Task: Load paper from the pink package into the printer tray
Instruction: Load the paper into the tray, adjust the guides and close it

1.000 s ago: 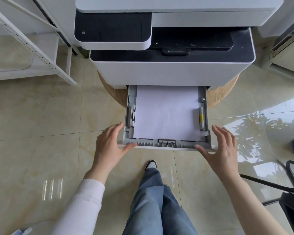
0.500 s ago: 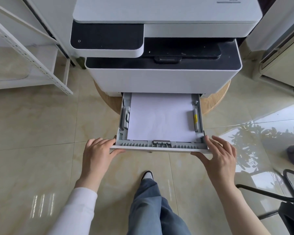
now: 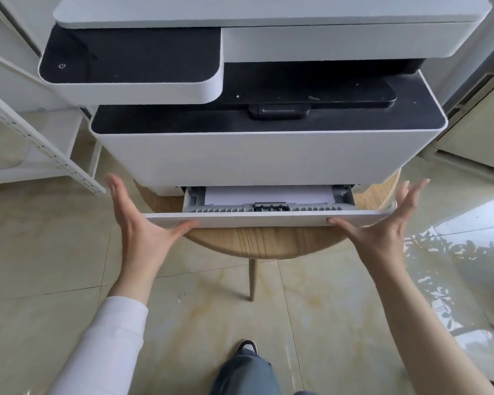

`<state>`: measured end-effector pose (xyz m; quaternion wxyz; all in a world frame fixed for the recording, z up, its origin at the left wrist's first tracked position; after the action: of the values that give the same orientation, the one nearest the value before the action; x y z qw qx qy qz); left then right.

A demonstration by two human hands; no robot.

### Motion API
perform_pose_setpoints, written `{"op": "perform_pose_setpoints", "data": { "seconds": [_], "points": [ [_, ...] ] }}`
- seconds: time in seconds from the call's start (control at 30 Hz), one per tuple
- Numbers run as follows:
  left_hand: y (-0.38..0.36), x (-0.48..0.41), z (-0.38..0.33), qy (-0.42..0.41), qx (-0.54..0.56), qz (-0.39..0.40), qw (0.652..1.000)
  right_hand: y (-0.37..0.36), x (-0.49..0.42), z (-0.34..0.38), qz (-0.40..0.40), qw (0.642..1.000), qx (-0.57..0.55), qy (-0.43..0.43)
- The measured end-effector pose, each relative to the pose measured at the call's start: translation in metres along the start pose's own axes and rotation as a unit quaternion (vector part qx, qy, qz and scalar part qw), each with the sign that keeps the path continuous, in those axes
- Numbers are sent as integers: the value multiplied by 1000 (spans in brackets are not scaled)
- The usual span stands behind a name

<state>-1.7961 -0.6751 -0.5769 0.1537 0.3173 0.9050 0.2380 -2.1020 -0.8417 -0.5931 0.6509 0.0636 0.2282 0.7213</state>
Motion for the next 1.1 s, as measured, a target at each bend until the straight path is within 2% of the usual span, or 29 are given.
{"op": "perform_pose_setpoints", "data": {
  "seconds": [0.1, 0.27, 0.33, 0.53, 0.67, 0.73, 0.93, 1.1],
  "points": [
    [1, -11, 14, 11, 102, 36, 994, 5, -10, -10, 64, 997, -43, 8],
    [5, -25, 25, 41, 135, 79, 987, 12, -27, -20, 135, 989, -55, 28],
    [2, -31, 26, 63, 139, 70, 986, 10, -33, -22, 143, 988, -52, 21],
    [-6, -42, 33, 50, 152, 56, 986, 8, -43, -28, 102, 994, -44, 21],
    [-10, -60, 44, 30, 160, 7, 987, -4, -49, -31, -23, 998, -55, 21],
    [-14, -62, 43, 36, 187, -10, 982, -8, -52, -30, -51, 997, -58, 16],
    [-17, -52, 33, 59, 211, -28, 975, -9, -46, -23, -41, 995, -89, -20],
    [-17, -33, 28, 113, 221, 8, 969, -3, -30, -9, -19, 994, -66, -81]
  ]
}}
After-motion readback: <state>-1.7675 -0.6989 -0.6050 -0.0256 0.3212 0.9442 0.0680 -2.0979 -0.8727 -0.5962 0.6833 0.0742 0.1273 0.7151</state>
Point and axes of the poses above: each hand's wrist, its own x-axis away from the middle knuckle, its own y-axis out of the back of the hand, z = x × y, the point moved 3 cm from there along -x, towards the middle knuckle, and after that the axes turned 5 degrees about y, right-handed, at the moved point
